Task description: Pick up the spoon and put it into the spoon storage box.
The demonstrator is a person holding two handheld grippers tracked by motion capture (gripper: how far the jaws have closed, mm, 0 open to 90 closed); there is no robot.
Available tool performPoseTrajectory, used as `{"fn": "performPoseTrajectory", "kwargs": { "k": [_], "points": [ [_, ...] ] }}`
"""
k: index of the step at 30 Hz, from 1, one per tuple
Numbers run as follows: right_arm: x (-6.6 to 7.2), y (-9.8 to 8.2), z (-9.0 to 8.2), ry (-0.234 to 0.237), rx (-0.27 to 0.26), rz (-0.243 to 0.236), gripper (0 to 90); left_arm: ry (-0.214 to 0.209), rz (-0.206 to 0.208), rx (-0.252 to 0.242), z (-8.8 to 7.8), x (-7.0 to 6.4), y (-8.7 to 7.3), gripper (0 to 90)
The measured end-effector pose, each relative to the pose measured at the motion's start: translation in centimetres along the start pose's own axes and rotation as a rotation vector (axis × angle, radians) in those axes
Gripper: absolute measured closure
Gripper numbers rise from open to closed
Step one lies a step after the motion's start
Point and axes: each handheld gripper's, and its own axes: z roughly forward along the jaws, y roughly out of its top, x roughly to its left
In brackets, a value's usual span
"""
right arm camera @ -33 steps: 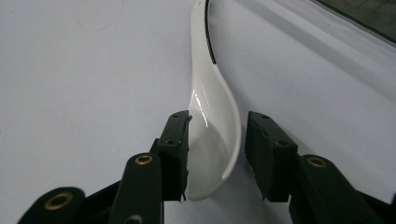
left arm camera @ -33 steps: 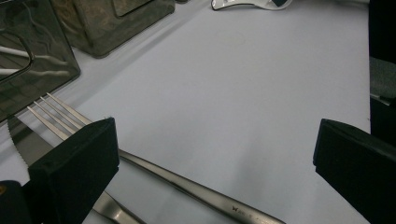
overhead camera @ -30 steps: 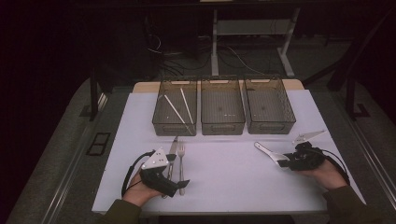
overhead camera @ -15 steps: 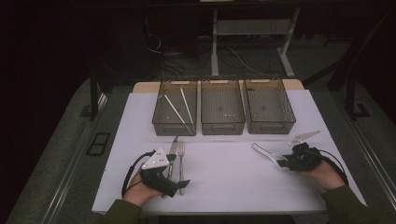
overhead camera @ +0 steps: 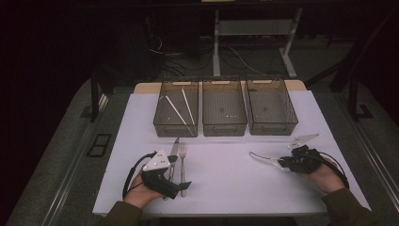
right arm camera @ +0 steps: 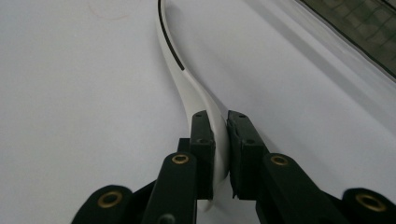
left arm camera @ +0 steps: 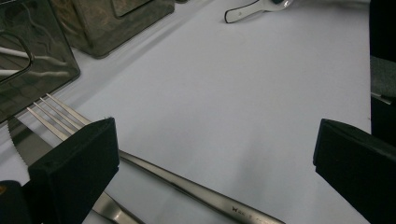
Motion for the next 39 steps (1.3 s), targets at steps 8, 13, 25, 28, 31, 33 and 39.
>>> {"fn": "performPoseTrajectory", "kwargs": {
  "k": [8,13,25,28,31,33,39],
  "points": [
    [-0.1,0.0,-0.2,-0.011,-0.004,-0.005,81.4,-0.001,0.004,0.001,-0.1,0.0,0.0,0.0],
    [-0.4,-0.1,-0.7,-0.018,-0.028,0.002,81.4,0.001,0.000,-0.004,0.0,0.0,-0.1,0.0],
    [-0.5,0.6,-1.9,0.008,-0.091,0.013,81.4,0.000,0.001,-0.004,0.0,0.1,0.0,0.0],
    [-0.5,0.8,-2.2,0.020,-0.108,0.018,81.4,0.000,-0.003,-0.005,0.1,0.1,0.0,0.0],
    [-0.4,1.0,-2.3,0.026,-0.118,0.018,81.4,0.000,-0.002,0.000,0.1,0.1,0.0,0.0],
    [-0.4,1.1,-2.3,0.029,-0.118,0.018,81.4,0.000,-0.002,0.000,0.0,0.1,0.0,0.0],
    [-0.3,1.6,-2.5,0.039,-0.144,0.021,81.4,0.001,-0.002,-0.001,0.1,0.1,0.0,0.0]
  ]
}}
